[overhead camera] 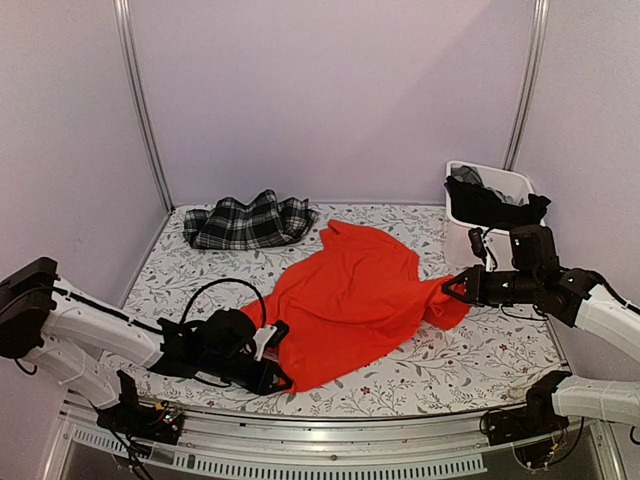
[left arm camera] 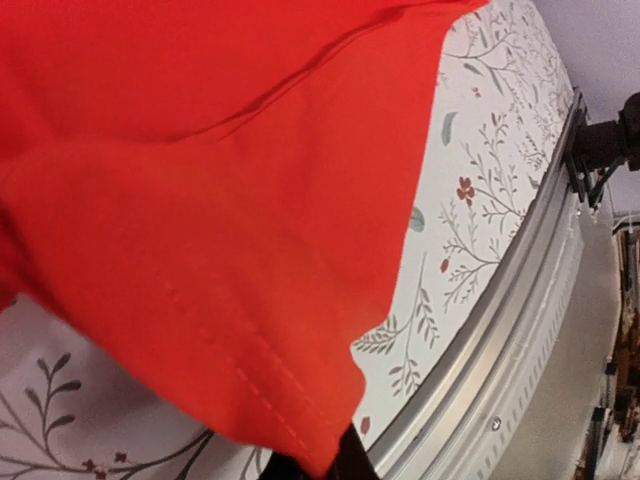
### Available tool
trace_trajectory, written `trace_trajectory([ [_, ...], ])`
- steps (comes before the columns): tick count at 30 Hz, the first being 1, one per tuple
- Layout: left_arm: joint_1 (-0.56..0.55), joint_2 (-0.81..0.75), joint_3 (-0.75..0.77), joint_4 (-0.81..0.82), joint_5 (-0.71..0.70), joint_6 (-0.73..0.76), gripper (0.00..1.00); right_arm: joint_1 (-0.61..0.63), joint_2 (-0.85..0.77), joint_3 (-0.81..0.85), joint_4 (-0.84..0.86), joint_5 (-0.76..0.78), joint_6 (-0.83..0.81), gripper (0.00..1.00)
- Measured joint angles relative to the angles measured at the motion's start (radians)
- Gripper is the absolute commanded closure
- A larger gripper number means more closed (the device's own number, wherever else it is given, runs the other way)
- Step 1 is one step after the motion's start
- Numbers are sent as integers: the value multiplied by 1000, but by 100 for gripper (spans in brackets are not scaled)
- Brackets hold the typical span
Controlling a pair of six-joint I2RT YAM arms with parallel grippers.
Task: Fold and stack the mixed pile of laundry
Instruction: Flatten out the crumpled T-shirt at the center of the board.
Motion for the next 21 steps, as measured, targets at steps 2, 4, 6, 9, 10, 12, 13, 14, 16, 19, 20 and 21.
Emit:
trace_trajectory([
  [2, -13, 48, 59, 4, 10, 33, 100, 0, 2, 2, -3, 0, -1, 100],
  [4, -31, 53, 105, 1, 18, 65, 100, 0, 1, 12, -15, 1, -3, 100],
  [6, -43, 11, 130, -5, 21, 91, 100, 0, 1, 33, -28, 1, -7, 100],
  [9, -35, -142, 133, -38, -1, 107, 100, 0, 0, 88, -52, 4, -18, 100],
  [10, -22, -211, 134, -51, -8, 108, 100, 0, -2, 114, -56, 5, -22, 100],
  [12, 16, -333, 137, -69, -16, 103, 100, 0, -6, 173, -64, 5, -35, 100],
  [13, 54, -403, 141, -82, -22, 96, 100, 0, -5, 209, -69, 5, -42, 100],
  [14, 97, -464, 150, -96, -31, 89, 100, 0, -5, 241, -69, 5, -50, 100],
  [16, 186, -562, 183, -137, -52, 82, 100, 0, 2, 321, -72, 4, -69, 100],
  [19, 283, -624, 267, -206, -58, 85, 100, -1, 39, 461, -71, -6, -105, 100],
  [20, 299, -629, 297, -224, -58, 88, 100, -1, 53, 498, -67, -9, -116, 100],
  [21, 310, -629, 328, -242, -60, 93, 100, -1, 68, 539, -66, -15, -127, 100],
])
